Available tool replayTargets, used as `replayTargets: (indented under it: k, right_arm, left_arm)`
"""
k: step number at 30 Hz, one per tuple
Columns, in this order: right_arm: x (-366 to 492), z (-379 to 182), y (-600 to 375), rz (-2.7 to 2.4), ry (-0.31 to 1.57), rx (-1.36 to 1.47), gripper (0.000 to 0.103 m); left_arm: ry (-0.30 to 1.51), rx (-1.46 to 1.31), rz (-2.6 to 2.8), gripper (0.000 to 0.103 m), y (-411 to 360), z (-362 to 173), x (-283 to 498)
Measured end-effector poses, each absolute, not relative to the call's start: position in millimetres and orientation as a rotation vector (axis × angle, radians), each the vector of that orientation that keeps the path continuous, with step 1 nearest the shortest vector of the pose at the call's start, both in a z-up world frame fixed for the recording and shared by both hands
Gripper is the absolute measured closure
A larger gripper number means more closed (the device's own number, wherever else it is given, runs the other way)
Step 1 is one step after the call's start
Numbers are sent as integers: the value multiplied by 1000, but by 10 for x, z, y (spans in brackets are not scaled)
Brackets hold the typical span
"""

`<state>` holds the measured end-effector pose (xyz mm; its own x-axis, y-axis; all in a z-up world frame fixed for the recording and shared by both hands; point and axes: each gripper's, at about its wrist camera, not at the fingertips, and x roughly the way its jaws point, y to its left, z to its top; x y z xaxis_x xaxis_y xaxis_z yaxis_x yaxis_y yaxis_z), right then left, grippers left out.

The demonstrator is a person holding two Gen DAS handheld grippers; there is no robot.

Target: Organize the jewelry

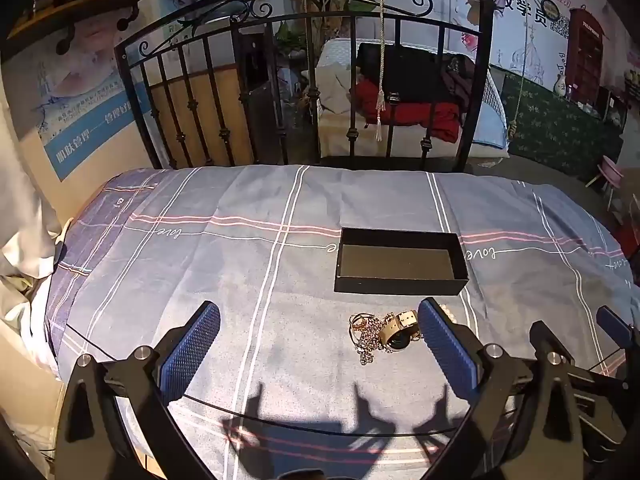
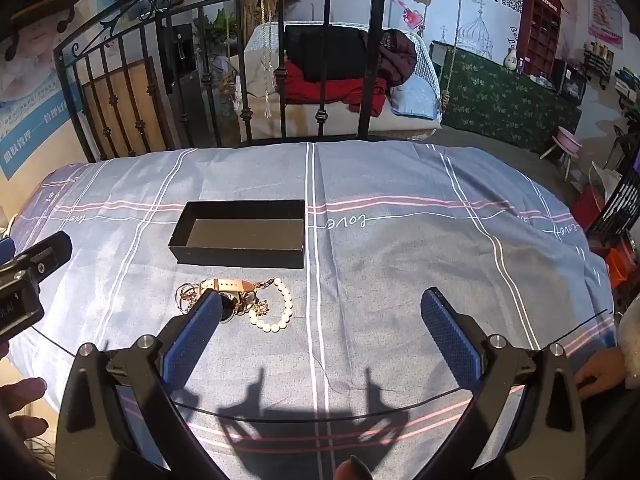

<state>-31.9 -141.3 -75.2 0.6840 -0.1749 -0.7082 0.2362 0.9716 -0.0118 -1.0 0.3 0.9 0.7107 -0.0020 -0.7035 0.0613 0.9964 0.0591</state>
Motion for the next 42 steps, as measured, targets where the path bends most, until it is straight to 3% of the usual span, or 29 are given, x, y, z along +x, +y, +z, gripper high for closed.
replayTargets:
  k: [42]
  right_arm:
    - [-277,-763,-1370,-236,795,81,5]
  left_arm:
    - [821,100,-34,6,21,-98,83]
